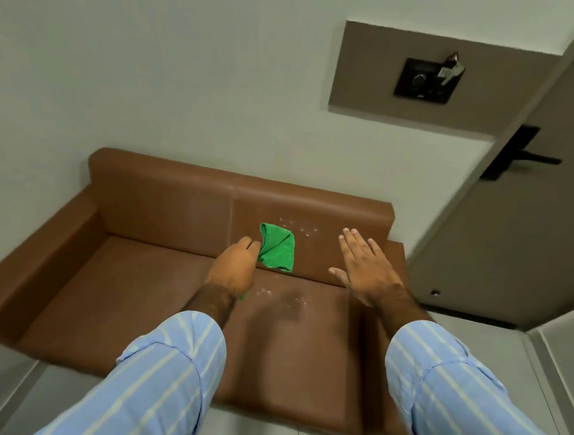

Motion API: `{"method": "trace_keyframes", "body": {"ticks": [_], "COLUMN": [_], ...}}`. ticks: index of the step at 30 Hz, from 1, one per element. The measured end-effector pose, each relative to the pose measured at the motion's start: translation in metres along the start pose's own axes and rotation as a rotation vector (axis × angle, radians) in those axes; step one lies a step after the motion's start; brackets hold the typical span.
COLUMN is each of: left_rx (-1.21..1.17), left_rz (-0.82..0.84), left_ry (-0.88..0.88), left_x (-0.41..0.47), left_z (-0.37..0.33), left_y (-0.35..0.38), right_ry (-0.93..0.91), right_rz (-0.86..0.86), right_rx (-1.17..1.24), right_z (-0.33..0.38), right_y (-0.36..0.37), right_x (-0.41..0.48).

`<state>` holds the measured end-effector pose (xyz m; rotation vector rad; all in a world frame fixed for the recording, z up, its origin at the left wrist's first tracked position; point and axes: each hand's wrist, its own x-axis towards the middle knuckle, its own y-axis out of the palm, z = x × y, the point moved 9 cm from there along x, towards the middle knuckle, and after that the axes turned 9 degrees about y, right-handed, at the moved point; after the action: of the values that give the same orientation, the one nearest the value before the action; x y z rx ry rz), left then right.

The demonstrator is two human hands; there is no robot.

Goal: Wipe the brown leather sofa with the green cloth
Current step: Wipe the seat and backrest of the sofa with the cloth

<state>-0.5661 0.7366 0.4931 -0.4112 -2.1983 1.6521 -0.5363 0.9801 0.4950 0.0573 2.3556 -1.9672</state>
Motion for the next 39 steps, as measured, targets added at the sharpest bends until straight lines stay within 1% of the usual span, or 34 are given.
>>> {"method": "trace_keyframes", "body": {"ticks": [3, 7, 10, 13, 15, 17, 20, 22, 26, 28, 31, 33, 34, 36, 38, 39], "left_rx": [-0.106, -0.263, -0.359, -0.474, -0.526, -0.544, -0.553, -0.534, -0.540, -0.576, -0.626, -0.614, -0.631, -0.669, -0.639, -0.586], "left_rz": [-0.020, -0.075, -0.086, -0.142, -0.218, -0.303, -0.498, -0.597, -0.671, -0.750, -0.946, -1.010, -1.002, -0.883, -0.711, -0.652], "left_ry": [-0.107, -0.298, -0.422, -0.526, -0.578, -0.643, -0.728, -0.743, -0.776, -0.813, -0.893, -0.862, -0.821, -0.686, -0.492, -0.363], "left_x": [0.027, 0.066, 0.103, 0.146, 0.170, 0.189, 0.204, 0.211, 0.237, 0.258, 0.278, 0.286, 0.289, 0.301, 0.311, 0.315], "left_z": [0.016, 0.063, 0.097, 0.127, 0.145, 0.165, 0.191, 0.200, 0.196, 0.185, 0.158, 0.124, 0.100, 0.046, 0.001, -0.007], "left_y": [0.033, 0.086, 0.133, 0.176, 0.199, 0.220, 0.241, 0.256, 0.297, 0.310, 0.321, 0.334, 0.346, 0.373, 0.392, 0.395], "right_ry": [-0.042, -0.149, -0.257, -0.429, -0.488, -0.491, -0.583, -0.657, -0.686, -0.720, -0.746, -0.752, -0.755, -0.758, -0.752, -0.747], "right_rz": [0.018, 0.023, 0.071, 0.021, -0.018, -0.045, -0.123, -0.225, -0.438, -0.494, -0.530, -0.545, -0.554, -0.574, -0.592, -0.598], "right_rx": [-0.030, -0.082, -0.151, -0.233, -0.223, -0.213, -0.234, -0.270, -0.182, -0.150, -0.141, -0.133, -0.128, -0.128, -0.137, -0.140], "right_z": [-0.015, -0.014, -0.005, 0.011, 0.018, 0.017, 0.018, 0.019, 0.011, 0.008, 0.007, 0.005, 0.004, 0.004, 0.004, 0.004], "right_y": [0.023, 0.055, 0.085, 0.109, 0.122, 0.140, 0.166, 0.185, 0.206, 0.209, 0.211, 0.211, 0.212, 0.211, 0.208, 0.207], "right_x": [0.041, 0.117, 0.182, 0.259, 0.310, 0.359, 0.409, 0.427, 0.441, 0.441, 0.441, 0.441, 0.440, 0.438, 0.437, 0.436]}}
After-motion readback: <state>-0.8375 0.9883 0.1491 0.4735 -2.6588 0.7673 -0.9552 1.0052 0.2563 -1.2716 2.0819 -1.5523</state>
